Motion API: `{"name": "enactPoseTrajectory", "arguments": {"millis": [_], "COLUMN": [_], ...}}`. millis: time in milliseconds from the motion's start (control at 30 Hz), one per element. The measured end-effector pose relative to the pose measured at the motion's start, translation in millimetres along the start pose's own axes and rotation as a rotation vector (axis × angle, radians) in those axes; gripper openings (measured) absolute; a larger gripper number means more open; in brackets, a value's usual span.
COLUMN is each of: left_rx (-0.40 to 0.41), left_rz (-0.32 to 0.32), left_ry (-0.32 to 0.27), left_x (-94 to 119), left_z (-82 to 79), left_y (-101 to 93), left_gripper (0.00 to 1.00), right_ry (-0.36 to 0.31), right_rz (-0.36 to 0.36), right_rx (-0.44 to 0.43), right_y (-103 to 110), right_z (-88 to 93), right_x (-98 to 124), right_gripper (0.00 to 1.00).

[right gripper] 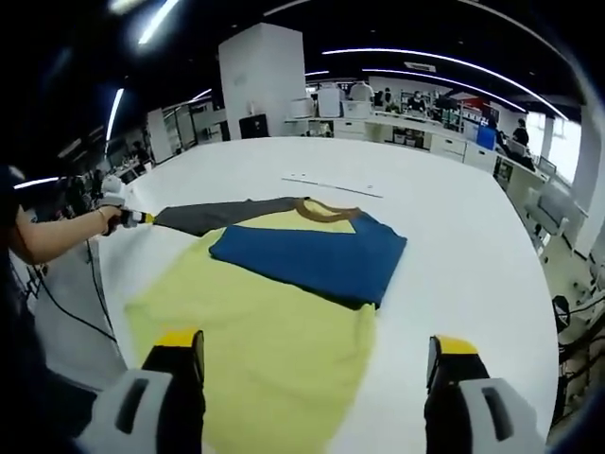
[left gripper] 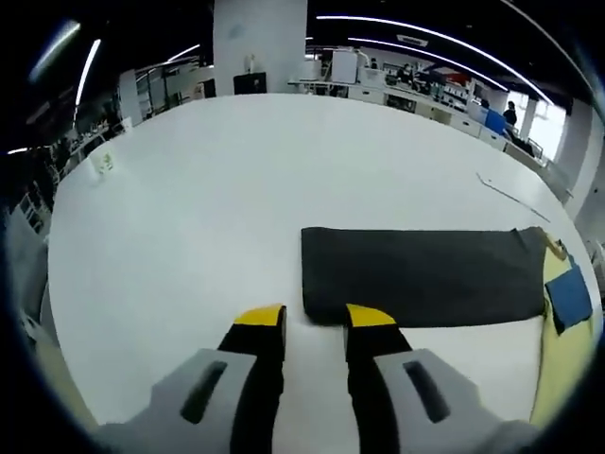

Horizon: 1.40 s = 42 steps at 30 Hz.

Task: Fold the garment on the visible template until the final outline fits inside the template.

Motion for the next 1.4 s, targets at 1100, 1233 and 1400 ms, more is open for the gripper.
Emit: {"name": "enactPoseTrajectory", "arguments": {"millis": [1100, 1233, 1400], "left_rx": [0.001, 0.020, 0.002], "left_rz": [0.092, 0.138, 0.177], "left_ry": [-0.065, -0.097, -0.134], "left_x": [19.2, 25.1, 33.1], "left_z": [-29.5, -43.2, -60.1], "left_y": [-31.9, -48.0, -69.3], "left_gripper": [0.02, 0.02, 0.02], "right_ry": [-0.026, -0.036, -0.053], "right_rz": [-0.056, -0.071, -0.089], "right_rx": [-0.007, 0.000, 0.007], "right_y": [14.3, 18.3, 22.3], "right_z": [6.9, 6.1, 4.6], "right_x": [18.8, 20.3, 23.9], "right_gripper": [0.99, 0.99, 1.00]}}
Point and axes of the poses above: the point that each gripper's makers call its tool centre point, and the gripper's own axes: x roughly backward along the fingers, y roughly to its left, z roughly out of its underside, the point moved 2 cm from there along x, roughly backward along the fingers, and after that the axes turned 13 degrees about -x, right-handed, at the moved point
